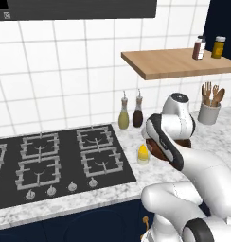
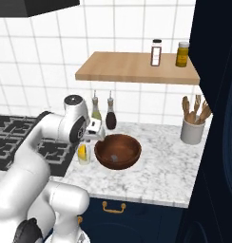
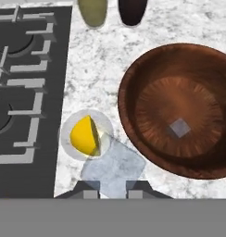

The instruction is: Grab a lemon wedge from the fridge and one ice cube from the ice bowl, and put them in the glass of lemonade.

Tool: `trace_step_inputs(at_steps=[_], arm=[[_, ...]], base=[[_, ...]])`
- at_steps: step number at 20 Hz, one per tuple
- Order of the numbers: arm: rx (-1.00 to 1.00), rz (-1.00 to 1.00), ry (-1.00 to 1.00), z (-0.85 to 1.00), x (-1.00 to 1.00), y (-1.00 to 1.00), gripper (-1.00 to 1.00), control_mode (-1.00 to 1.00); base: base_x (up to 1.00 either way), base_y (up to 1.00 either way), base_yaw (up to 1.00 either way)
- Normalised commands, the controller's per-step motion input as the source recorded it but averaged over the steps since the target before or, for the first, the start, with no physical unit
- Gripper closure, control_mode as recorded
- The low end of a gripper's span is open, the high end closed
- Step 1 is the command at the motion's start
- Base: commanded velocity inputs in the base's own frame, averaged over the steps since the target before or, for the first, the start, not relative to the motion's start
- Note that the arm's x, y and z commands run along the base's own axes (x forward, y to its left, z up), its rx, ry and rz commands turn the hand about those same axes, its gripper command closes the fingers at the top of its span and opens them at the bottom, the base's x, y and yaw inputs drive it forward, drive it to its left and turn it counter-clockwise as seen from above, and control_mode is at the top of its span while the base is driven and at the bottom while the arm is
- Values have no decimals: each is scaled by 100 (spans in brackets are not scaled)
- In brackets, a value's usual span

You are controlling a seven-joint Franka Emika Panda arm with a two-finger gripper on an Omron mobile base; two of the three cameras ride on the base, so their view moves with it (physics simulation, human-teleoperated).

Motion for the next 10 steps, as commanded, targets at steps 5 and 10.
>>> trace_step_inputs(at_steps=[5, 10], arm=[[-2, 1, -26, 0, 1, 44, 100, -100], [-1, 0, -2, -19, 2, 15, 100, -100]], base=[[0, 0, 0], [0, 0, 0]])
